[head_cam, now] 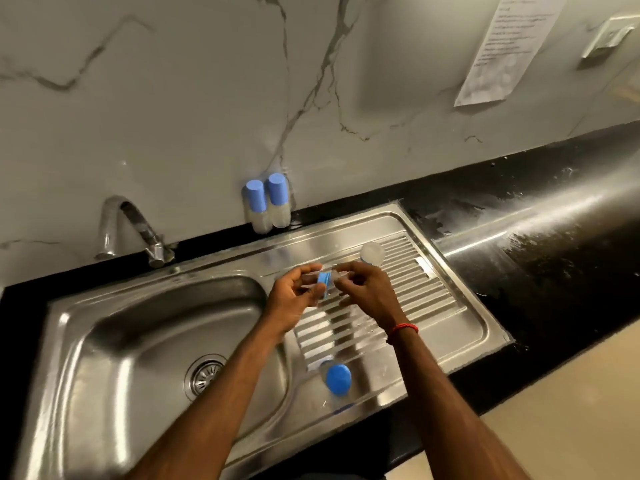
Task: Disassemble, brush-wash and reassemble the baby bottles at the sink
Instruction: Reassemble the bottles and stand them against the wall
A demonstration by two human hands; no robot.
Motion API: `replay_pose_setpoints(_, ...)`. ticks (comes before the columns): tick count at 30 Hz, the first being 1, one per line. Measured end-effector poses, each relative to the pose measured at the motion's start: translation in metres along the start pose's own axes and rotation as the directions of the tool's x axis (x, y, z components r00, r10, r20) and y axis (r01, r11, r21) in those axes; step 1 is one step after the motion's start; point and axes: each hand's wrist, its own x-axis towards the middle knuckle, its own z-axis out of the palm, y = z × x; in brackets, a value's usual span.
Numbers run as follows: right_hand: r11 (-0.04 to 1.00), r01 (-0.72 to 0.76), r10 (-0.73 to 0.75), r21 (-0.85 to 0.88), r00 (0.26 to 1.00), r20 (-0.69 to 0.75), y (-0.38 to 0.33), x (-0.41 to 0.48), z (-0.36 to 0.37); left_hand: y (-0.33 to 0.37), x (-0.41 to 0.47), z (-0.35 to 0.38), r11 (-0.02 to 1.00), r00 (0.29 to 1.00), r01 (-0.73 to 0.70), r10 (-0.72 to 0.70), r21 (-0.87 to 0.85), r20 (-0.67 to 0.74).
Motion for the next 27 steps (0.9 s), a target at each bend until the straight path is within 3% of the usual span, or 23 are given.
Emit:
replay_pose_setpoints(3,0.997,0.076,-0.077,0.010,0.996,0.052,-0.019,0.002,0.015,0.009,-0.014,-0.014,0.988,0.995,0.005,-0.021,-0.157,-0.100)
replay_pose_setpoints(10,0.967,0.252,-0.243,-0.036,0.957,0.156,-0.060,-0.002,0.041,0.021,-0.042,-0.032,0.940,0.974,-0.022,-0.056,-0.341,-0.219)
replay_pose_setpoints(14,0.920,0.366,-0.345,-0.139,0.926,0.154,-0.071,-0.005,0.048,0.024,-0.054,-0.035,0.924,0.966,-0.028,-0.073,-0.381,-0.249)
replay_pose_setpoints(20,0.898,0.427,-0.417,-0.107,0.903,0.102,-0.081,-0.013,0.054,0.026,-0.061,-0.037,0.896,0.957,-0.031,-0.102,-0.444,-0.272)
replay_pose_setpoints(27,0.857,0.486,-0.443,-0.172,0.865,0.237,-0.086,-0.021,0.053,0.022,-0.064,-0.035,0.915,0.961,0.011,-0.120,-0.404,-0.247)
